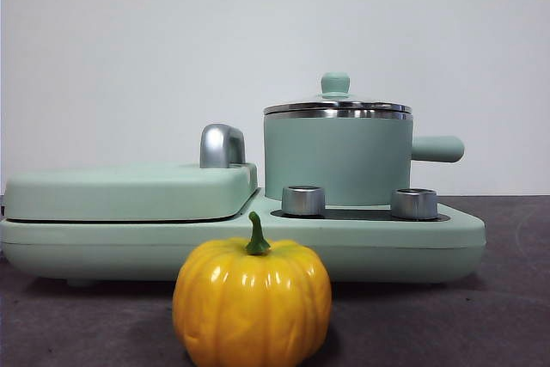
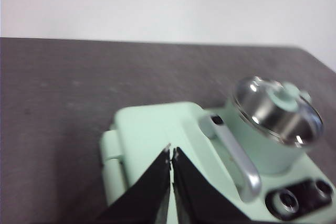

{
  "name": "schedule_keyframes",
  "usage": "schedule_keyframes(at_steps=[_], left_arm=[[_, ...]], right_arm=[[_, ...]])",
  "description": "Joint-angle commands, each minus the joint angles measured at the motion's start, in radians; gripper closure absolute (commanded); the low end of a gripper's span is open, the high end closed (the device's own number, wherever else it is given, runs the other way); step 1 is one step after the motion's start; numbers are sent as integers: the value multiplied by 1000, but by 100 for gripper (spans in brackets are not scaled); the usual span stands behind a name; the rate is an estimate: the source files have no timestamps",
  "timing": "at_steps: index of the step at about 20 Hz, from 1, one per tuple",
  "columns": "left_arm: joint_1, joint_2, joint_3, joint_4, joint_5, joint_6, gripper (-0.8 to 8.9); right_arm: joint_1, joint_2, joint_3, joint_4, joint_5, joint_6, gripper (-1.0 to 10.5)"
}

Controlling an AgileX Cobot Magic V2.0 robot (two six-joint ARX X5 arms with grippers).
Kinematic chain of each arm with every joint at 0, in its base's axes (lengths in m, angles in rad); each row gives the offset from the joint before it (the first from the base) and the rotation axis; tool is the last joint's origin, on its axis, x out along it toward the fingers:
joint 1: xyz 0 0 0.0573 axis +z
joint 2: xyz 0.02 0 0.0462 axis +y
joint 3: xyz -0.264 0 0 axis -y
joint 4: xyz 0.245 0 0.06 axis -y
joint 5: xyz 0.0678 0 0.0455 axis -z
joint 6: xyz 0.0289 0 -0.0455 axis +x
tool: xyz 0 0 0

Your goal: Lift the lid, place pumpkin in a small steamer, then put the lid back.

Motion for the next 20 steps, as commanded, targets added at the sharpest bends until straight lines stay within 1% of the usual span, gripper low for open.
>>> schedule_keyframes(at_steps=[1, 5, 8, 9, 11, 13, 14, 16, 17, 20], left_arm=[[-35, 71, 42, -19, 23, 127, 803], [-100, 153, 79, -70, 22, 256, 803], [-148, 182, 83, -69, 21, 372, 803], [-162, 185, 83, -69, 18, 410, 801], [-180, 187, 83, -69, 18, 462, 774], [-194, 187, 83, -66, 18, 491, 726], [-199, 187, 83, -62, 18, 495, 690], [-207, 187, 83, -56, 18, 496, 610], [-210, 187, 83, -55, 18, 495, 595], [-218, 187, 83, -50, 18, 496, 595]], right_arm=[[27, 25, 20, 2, -19, -137, 937], [100, 46, 20, 2, 10, -222, 936], [154, 51, 20, -3, 31, -318, 935], [168, 51, 20, -5, 30, -352, 920], [187, 51, 20, -5, 31, -397, 825], [197, 51, 20, -5, 31, -417, 697], [199, 51, 20, -6, 31, -419, 661], [198, 51, 20, -5, 31, -418, 641], [198, 51, 20, -5, 31, -418, 641], [198, 51, 20, -5, 30, -416, 641]])
